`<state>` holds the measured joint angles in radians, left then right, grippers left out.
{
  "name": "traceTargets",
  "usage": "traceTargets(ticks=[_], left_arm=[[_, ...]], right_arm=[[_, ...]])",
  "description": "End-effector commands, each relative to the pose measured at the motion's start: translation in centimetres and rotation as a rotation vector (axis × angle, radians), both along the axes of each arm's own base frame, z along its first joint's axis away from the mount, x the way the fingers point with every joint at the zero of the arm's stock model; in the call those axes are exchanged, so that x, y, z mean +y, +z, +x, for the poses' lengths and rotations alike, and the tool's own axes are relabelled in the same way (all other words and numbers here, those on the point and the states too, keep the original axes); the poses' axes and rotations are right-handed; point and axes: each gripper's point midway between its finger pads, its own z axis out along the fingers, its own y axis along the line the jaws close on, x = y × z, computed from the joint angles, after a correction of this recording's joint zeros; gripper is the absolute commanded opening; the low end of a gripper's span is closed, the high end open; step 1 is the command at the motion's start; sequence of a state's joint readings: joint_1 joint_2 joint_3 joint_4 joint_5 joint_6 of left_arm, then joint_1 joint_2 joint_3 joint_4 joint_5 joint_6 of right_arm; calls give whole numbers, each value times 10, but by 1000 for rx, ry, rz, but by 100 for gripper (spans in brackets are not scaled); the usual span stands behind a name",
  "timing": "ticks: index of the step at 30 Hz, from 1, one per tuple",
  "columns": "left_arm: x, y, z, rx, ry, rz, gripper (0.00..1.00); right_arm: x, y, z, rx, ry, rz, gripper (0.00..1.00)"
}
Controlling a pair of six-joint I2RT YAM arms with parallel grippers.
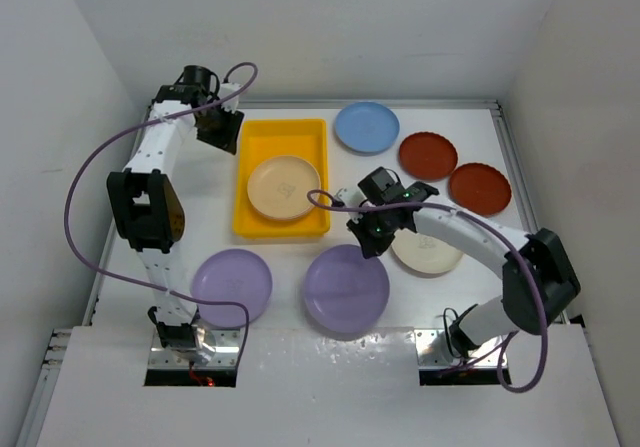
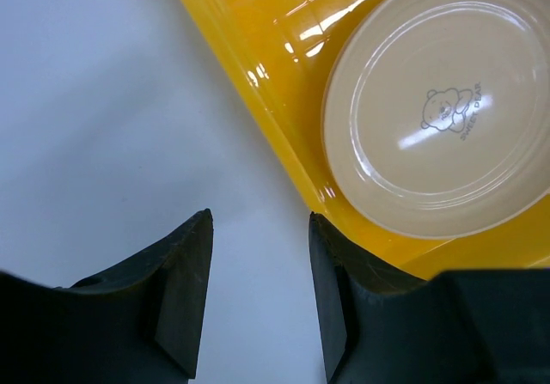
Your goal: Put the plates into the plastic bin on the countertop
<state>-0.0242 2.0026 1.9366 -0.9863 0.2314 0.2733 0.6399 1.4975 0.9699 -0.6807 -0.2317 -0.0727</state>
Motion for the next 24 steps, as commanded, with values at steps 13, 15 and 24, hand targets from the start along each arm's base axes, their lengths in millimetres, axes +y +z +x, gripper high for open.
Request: traceTargets(ticks=[13, 15, 24], left_arm=[[57, 29, 2, -88, 189, -89, 51], [69, 24, -1, -73, 224, -94, 51], [91, 16, -13, -65, 282, -66, 51]], right_arm=[[108, 153, 172, -130, -520, 520, 0], [111, 140, 198, -139, -639, 503, 0], [138, 86, 246, -112, -822, 454, 0]])
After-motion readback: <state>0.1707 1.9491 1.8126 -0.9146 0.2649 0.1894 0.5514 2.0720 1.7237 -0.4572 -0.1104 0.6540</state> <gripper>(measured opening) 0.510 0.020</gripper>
